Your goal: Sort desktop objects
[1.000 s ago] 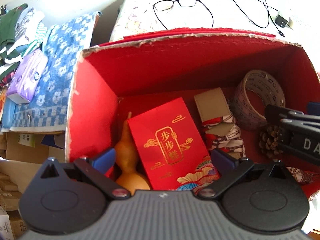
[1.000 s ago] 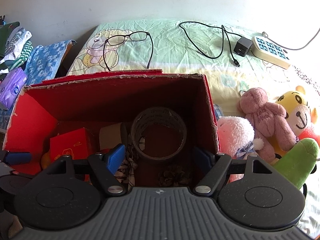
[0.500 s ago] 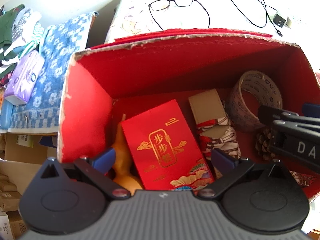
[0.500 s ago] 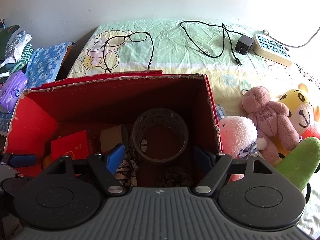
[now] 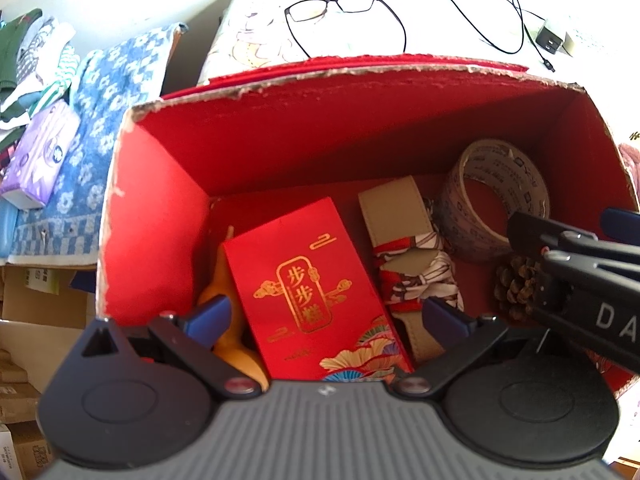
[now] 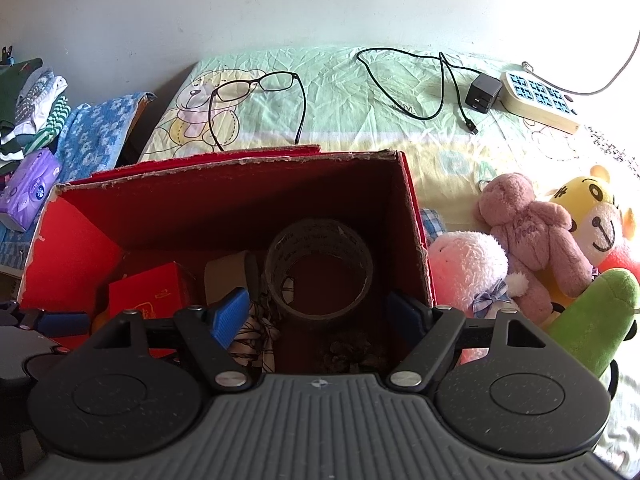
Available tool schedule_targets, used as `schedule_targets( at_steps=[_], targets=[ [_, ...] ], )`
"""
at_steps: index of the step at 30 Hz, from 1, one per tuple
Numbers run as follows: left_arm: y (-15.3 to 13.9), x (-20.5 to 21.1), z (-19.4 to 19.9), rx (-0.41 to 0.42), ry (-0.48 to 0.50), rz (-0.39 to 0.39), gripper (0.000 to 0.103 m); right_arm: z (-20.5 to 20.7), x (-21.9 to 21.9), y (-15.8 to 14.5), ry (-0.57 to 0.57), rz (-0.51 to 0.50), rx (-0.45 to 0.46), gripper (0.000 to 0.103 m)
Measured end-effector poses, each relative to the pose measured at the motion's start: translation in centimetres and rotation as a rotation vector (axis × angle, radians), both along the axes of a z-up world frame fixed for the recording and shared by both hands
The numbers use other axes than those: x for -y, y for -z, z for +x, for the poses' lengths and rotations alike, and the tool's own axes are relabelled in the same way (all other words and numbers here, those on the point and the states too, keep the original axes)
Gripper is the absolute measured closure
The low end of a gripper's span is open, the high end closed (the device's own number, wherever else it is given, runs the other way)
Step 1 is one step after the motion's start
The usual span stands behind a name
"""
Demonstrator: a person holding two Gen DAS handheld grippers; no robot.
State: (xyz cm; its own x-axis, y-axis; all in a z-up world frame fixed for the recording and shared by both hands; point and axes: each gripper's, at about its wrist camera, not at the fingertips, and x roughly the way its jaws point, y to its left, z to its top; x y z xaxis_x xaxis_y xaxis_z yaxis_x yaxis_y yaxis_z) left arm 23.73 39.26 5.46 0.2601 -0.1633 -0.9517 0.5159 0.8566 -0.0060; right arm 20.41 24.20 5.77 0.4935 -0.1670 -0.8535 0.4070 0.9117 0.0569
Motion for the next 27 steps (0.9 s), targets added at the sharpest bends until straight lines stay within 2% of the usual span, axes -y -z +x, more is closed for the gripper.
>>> schedule_targets(
  at_steps=[15, 27],
  targets=[
    [0.21, -0.40, -0.13, 0.025, -0.012, 0.001, 0.001, -0.15, -0.43, 0.11, 0.002, -0.008, -0.012, 0.024],
    [0.47, -0.48, 0.21, -0.011, -0.003, 0.001, 0.001, -0.15, -0.39, 0.38, 0.004, 0.005, -0.022, 0.024]
  ],
)
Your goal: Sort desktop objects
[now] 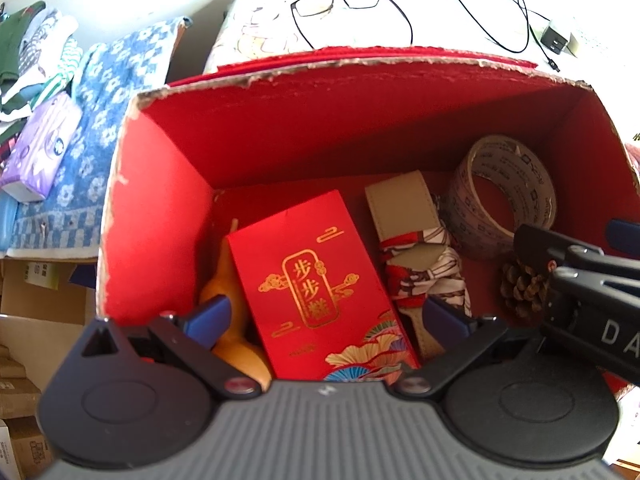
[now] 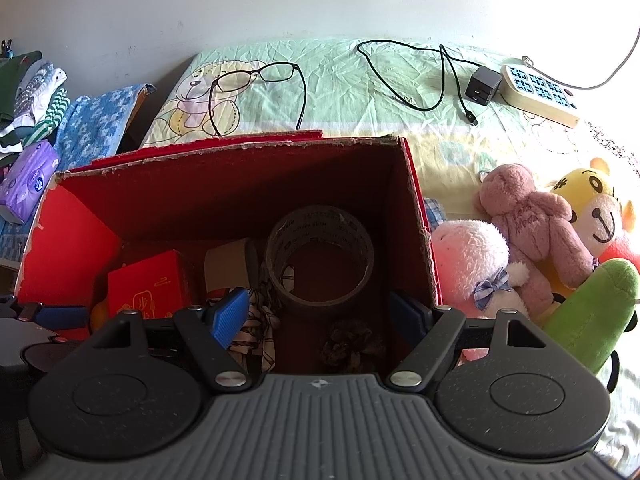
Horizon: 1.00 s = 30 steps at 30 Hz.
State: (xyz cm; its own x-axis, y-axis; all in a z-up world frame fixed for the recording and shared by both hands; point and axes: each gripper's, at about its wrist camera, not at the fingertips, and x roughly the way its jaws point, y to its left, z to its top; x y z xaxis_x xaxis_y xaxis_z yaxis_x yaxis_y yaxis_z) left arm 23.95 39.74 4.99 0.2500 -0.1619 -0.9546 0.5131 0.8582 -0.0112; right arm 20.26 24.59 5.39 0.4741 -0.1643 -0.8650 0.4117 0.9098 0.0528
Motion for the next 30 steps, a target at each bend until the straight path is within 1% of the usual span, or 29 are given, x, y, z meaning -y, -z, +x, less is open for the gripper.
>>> schedule_targets(
  at_steps=[16, 30],
  targets=[
    [0.8, -0.2, -0.5, -0.028, 0.013, 0.027, 0.001, -0.3, 0.0, 0.4, -0.014, 0.011, -0.015, 0.025],
    [1.4, -0.7, -1.7, -0.021, 0.032, 0.041, 0.001, -0.9, -0.3, 0.3, -0.025, 0.010, 0.000, 0.025]
  ],
)
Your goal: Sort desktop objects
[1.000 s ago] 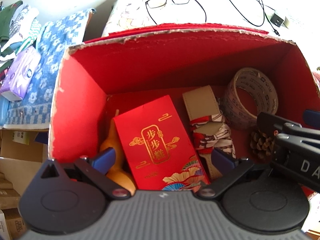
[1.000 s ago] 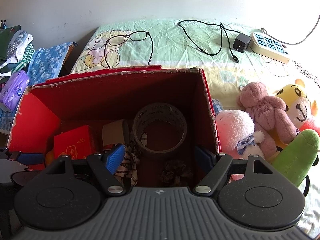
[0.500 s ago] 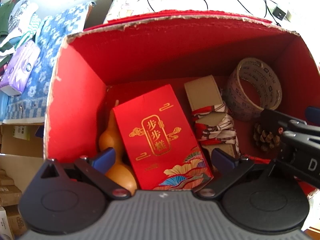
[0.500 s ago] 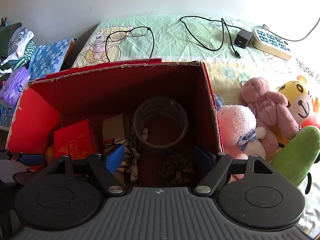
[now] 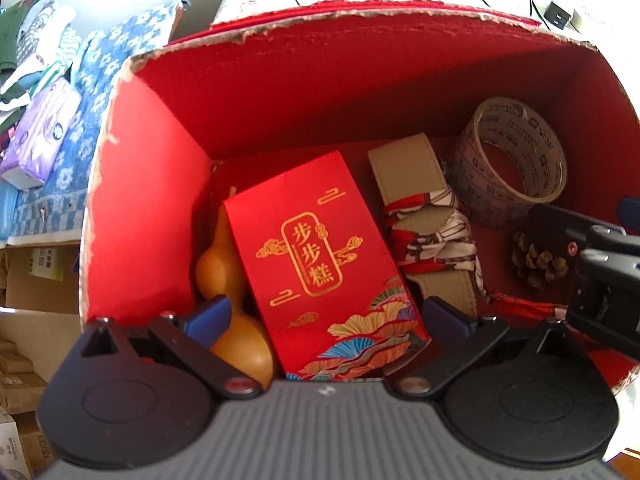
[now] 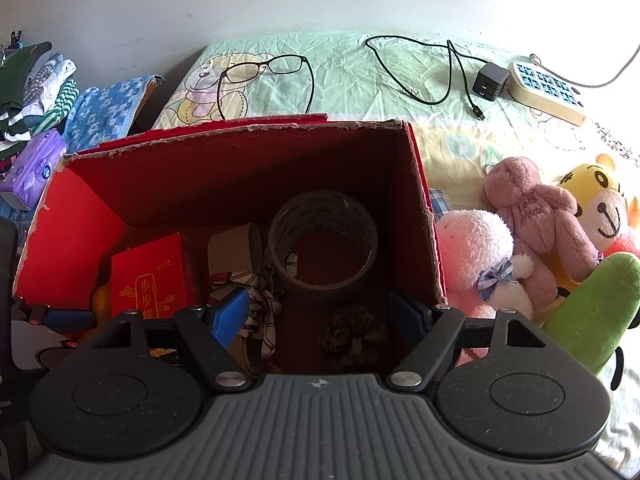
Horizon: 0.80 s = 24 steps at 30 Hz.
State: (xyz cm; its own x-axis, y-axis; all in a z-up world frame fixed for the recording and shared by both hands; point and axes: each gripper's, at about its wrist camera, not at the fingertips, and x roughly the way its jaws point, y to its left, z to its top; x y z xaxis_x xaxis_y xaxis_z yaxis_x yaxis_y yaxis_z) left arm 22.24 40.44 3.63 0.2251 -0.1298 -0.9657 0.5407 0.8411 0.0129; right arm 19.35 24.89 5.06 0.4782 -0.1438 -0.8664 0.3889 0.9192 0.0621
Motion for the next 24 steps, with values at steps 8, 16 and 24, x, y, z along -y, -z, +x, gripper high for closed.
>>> schedule_targets(
  at_steps=[8, 16, 24],
  targets=[
    [0.0, -0.2, -0.5, 0.007, 0.005, 0.003, 0.001, -0.3, -0.5, 0.4, -0.005, 0.001, -0.011, 0.025],
    [0.3, -0.3, -1.1, 0.025, 0.018, 0.000, 0.001, -0.5, -0.9, 0.6, -0.004, -0.035, 0.006, 0.024],
    [0.1, 0.2, -0.7, 0.029, 0.024, -0.009, 0.001, -0.7, -0.8, 0.6, -0.006, -0.027, 0.012, 0.024]
  ],
)
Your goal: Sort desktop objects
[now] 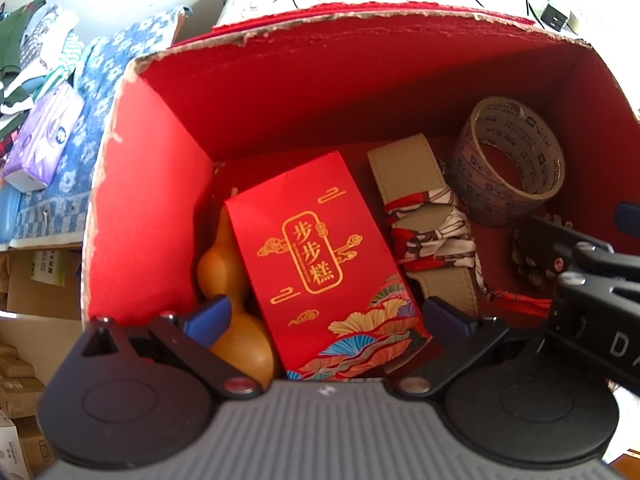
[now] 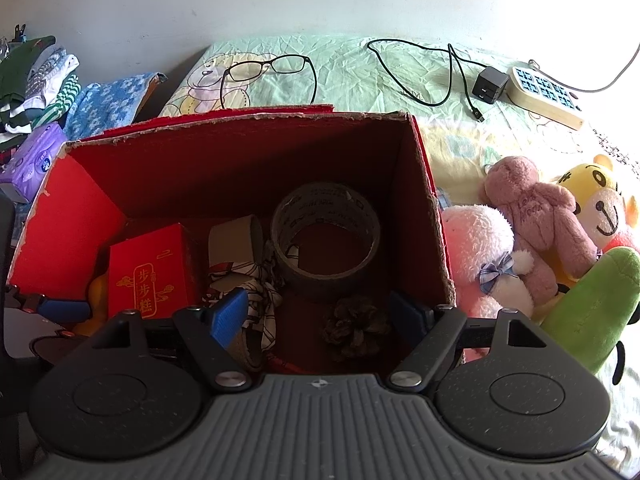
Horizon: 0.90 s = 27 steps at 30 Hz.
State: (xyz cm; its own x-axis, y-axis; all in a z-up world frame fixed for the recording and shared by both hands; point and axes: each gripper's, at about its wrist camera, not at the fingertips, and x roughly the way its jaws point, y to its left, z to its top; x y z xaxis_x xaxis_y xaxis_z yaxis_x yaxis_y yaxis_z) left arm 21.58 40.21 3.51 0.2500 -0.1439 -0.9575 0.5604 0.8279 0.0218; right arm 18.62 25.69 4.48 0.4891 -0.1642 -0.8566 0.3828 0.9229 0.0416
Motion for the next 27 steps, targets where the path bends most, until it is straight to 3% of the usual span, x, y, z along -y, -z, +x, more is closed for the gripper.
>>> schedule_targets(
  at_steps=[9, 16, 27],
  targets=[
    [-1.8, 0.7, 0.8, 0.002, 0.022, 0.048, 0.001, 0.9, 0.8, -0.7, 0.018, 0.039, -0.026, 0.024],
    [-2.7, 1.0, 3.0, -0.130, 0.014, 0.011, 0.001, 1.9, 1.8, -1.5, 0.039, 0.064, -0.040, 0.024],
    [-2.7, 0.9, 4.1, -0.104, -0.018, 0.054, 0.001, 3.4, 2.1, -1.3, 0.010, 0.026, -0.071, 0.023]
  ],
)
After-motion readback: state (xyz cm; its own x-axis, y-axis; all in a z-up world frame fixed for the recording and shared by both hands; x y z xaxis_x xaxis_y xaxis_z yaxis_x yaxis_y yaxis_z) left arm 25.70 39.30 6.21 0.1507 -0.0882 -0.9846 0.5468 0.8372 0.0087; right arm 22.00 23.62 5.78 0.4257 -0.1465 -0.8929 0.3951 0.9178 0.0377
